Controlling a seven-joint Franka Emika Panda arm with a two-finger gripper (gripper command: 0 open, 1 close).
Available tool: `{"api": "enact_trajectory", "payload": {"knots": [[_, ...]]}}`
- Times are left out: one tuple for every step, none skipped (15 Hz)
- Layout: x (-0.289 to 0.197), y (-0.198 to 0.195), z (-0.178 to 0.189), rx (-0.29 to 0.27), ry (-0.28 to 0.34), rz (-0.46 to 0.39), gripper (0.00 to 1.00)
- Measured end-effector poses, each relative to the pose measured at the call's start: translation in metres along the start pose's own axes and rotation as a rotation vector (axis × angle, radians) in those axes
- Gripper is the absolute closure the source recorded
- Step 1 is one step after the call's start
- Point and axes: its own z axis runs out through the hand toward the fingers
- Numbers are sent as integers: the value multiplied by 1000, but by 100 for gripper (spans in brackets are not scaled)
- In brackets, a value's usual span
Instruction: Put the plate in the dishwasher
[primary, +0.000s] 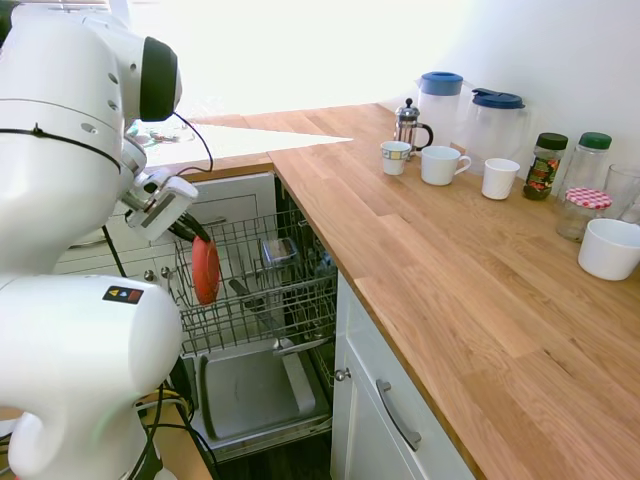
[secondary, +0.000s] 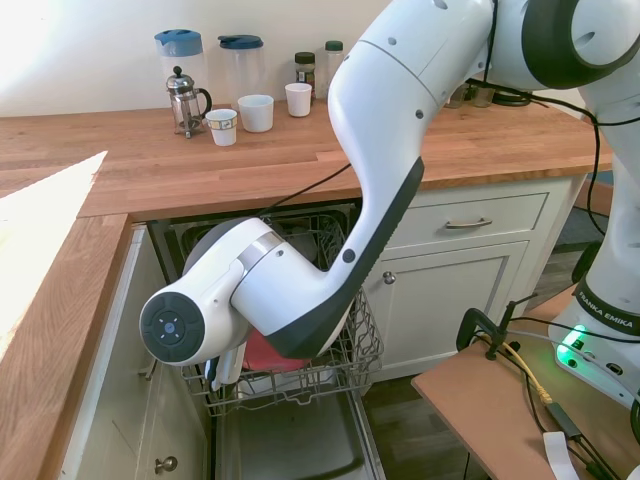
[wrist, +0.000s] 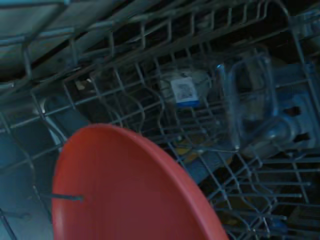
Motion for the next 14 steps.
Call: {"api": "enact_trajectory", "payload": {"knots": [[4, 1, 5, 5, -22, 2, 0], [9, 2, 8, 10, -45, 2, 0], [15, 4, 7, 19, -73, 2, 0], [23, 6, 3, 33, -105, 3, 0], [33, 9, -3, 50, -139, 3, 0], [44, 12, -12, 72, -178, 3, 0], [55, 17, -22, 95, -216, 2, 0], [66, 22, -31, 113, -254, 2, 0], [77, 28, -39, 127, -291, 8, 0], [88, 34, -45, 138, -323, 25, 0], [101, 41, -48, 149, -357, 47, 0], [115, 49, -48, 161, -392, 70, 0], [131, 61, -45, 176, -433, 94, 0], [149, 76, -41, 201, -476, 114, 0]]}}
